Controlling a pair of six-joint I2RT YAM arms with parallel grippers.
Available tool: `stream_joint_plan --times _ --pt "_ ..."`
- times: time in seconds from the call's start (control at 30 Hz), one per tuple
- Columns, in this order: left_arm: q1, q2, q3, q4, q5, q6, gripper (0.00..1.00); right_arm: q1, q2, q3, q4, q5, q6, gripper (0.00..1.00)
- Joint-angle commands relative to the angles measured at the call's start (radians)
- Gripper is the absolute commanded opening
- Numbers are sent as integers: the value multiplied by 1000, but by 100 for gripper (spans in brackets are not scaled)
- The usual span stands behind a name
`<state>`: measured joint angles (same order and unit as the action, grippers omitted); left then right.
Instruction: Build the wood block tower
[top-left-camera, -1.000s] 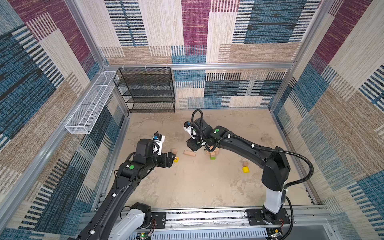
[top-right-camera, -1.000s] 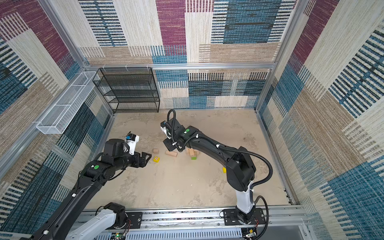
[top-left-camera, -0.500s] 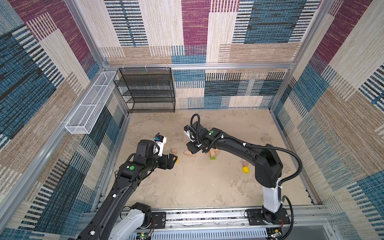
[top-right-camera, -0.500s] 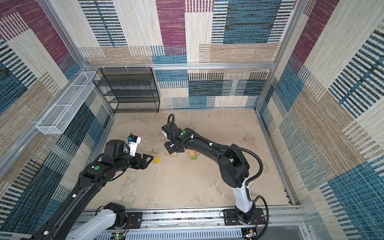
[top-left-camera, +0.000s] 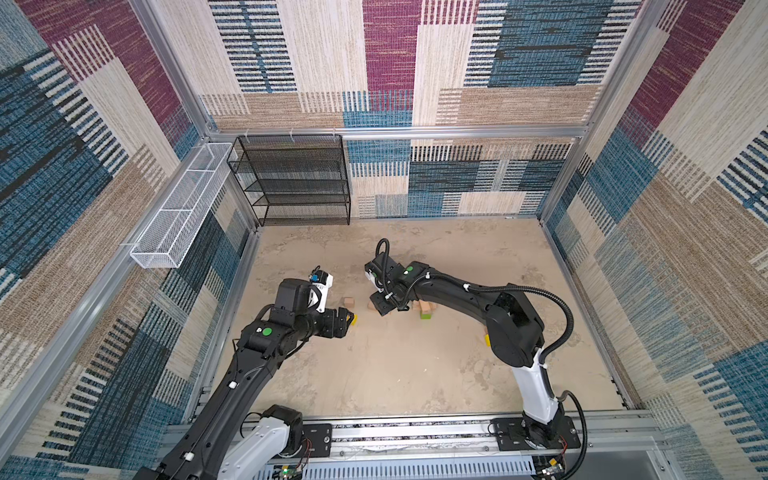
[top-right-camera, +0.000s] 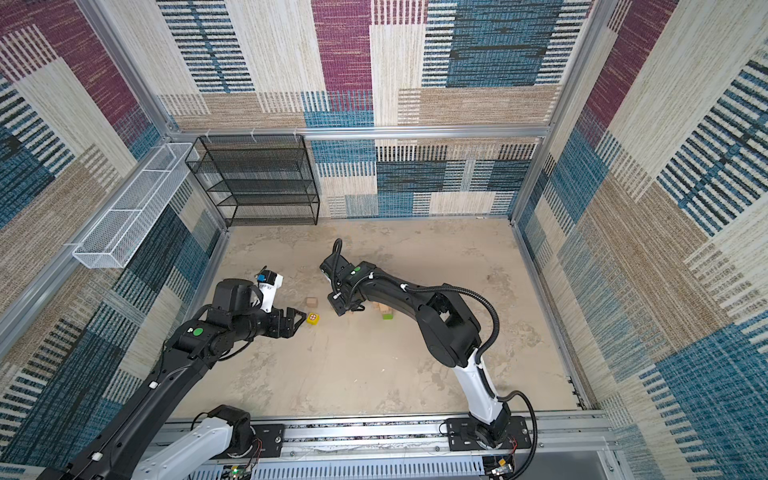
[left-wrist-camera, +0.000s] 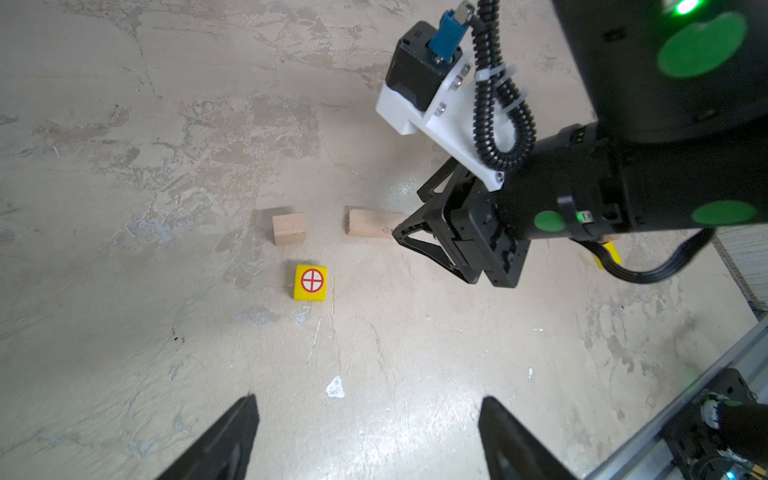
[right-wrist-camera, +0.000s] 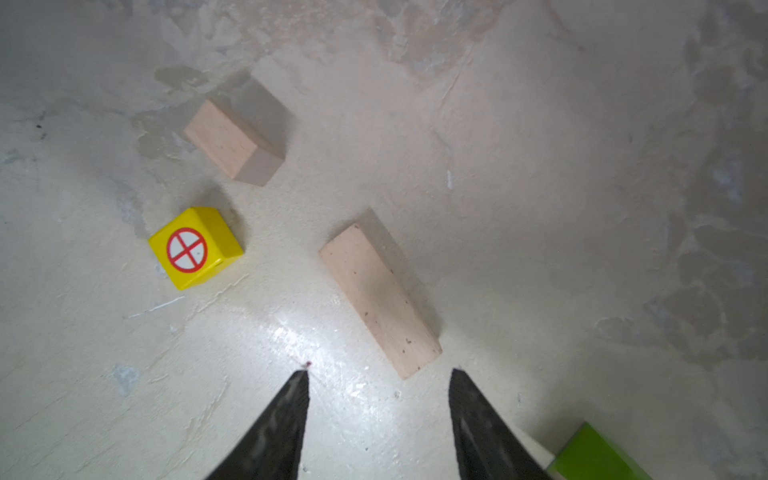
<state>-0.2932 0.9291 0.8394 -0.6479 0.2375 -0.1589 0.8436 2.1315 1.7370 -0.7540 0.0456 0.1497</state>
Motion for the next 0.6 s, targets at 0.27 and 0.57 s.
stream_joint_plan --times 0.27,0.57 --pt "0 3 1 -13 -12 9 88 7 94 96 -36 14 11 54" --pt "0 4 1 -18 -26 9 89 9 151 149 -82 27 -1 50"
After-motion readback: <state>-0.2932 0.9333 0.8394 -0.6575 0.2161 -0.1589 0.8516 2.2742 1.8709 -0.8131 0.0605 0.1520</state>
